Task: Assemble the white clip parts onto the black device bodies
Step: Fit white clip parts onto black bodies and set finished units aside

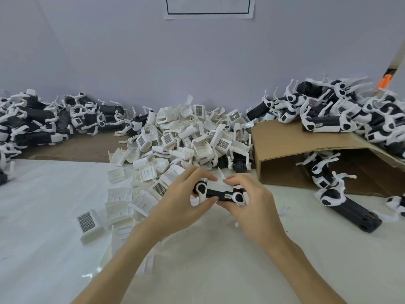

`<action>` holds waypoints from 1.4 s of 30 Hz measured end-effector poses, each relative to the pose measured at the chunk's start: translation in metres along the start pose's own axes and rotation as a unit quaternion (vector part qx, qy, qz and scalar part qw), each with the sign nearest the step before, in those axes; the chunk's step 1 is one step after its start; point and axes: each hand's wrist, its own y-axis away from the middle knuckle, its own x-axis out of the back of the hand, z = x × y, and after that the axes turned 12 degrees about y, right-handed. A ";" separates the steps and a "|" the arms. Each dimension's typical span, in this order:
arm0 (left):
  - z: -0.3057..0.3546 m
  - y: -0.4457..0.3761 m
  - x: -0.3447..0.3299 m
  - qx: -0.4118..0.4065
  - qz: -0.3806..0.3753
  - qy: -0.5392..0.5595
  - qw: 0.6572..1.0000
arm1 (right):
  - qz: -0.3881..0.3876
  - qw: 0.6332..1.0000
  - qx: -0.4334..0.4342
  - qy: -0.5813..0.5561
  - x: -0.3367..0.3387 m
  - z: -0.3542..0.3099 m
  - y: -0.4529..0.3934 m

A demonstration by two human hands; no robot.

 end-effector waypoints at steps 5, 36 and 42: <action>0.001 0.001 -0.001 -0.020 -0.005 -0.015 1.000 | 0.011 0.999 0.021 0.027 0.000 0.002 0.000; 0.003 -0.002 0.006 0.007 0.007 -0.017 1.000 | 0.041 0.991 0.090 0.093 0.012 0.001 -0.002; 0.005 -0.001 0.007 -0.009 0.019 -0.021 1.000 | 0.007 0.996 0.060 0.061 0.013 0.000 -0.002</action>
